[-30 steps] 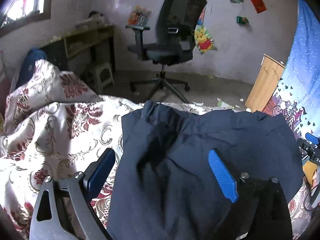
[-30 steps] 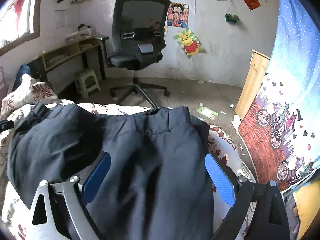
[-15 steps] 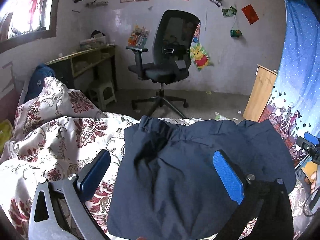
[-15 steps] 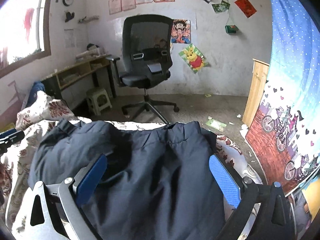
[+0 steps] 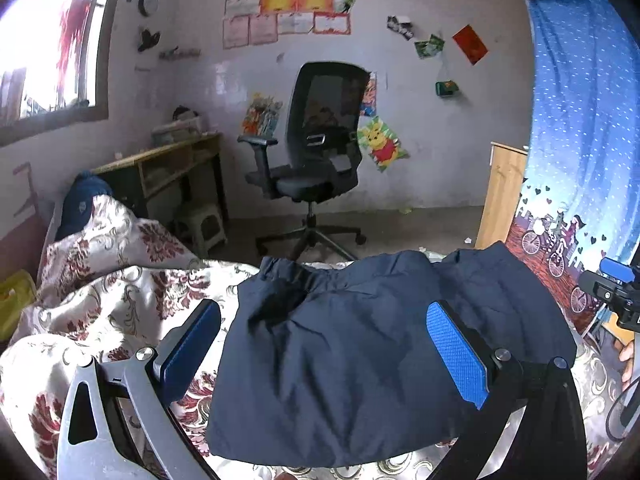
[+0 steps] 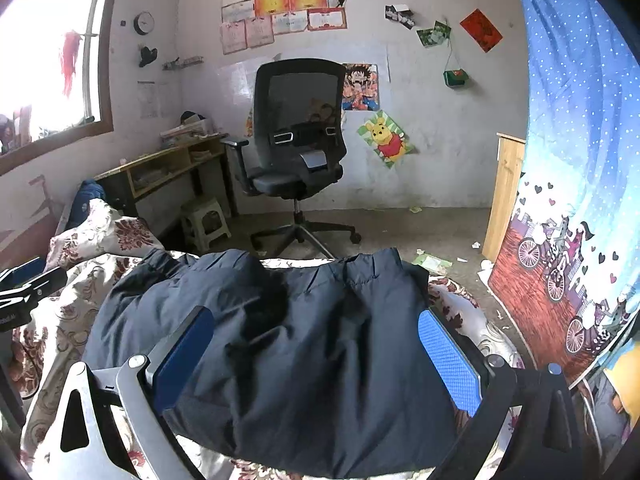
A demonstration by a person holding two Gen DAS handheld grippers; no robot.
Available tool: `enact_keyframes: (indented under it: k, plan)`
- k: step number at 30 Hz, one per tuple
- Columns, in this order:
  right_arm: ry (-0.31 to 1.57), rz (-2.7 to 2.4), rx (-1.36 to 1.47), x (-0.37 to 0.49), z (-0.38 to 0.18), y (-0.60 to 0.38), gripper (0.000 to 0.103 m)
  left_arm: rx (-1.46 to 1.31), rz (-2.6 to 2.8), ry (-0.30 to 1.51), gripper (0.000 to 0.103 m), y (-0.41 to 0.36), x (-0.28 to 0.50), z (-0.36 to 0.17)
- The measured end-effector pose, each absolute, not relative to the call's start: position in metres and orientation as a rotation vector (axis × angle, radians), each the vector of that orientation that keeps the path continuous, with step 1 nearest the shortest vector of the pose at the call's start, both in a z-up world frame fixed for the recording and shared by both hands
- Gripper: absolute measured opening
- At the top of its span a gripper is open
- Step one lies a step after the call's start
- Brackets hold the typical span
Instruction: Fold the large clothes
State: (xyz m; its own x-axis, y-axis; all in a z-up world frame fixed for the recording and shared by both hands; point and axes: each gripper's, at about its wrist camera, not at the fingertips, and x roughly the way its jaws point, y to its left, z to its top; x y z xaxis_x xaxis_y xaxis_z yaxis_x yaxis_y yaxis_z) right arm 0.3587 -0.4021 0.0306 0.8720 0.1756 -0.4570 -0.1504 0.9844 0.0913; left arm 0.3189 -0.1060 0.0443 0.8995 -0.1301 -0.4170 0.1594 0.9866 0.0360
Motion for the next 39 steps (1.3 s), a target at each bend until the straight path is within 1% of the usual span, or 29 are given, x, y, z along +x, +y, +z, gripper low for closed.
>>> enact_keyframes:
  k: [7,13,18,25,39]
  plan:
    - [0.451,0.173,0.052,0.330,0.034,-0.400,0.103,0.092,-0.169,0.380,0.101,-0.114,0.291,0.045]
    - [0.432,0.169,0.082,0.299,0.033,-0.400,0.103,0.077,-0.169,0.382,0.101,-0.120,0.268,0.040]
    - [0.410,0.175,0.045,0.274,0.030,-0.393,0.103,0.023,-0.169,0.391,0.101,-0.118,0.250,0.036]
    - [0.391,0.184,0.037,0.246,0.027,-0.385,0.103,0.043,-0.160,0.394,0.101,-0.115,0.224,0.030]
    - [0.419,0.168,0.065,0.215,-0.003,-0.375,0.103,0.084,-0.170,0.436,0.101,-0.112,0.197,-0.005]
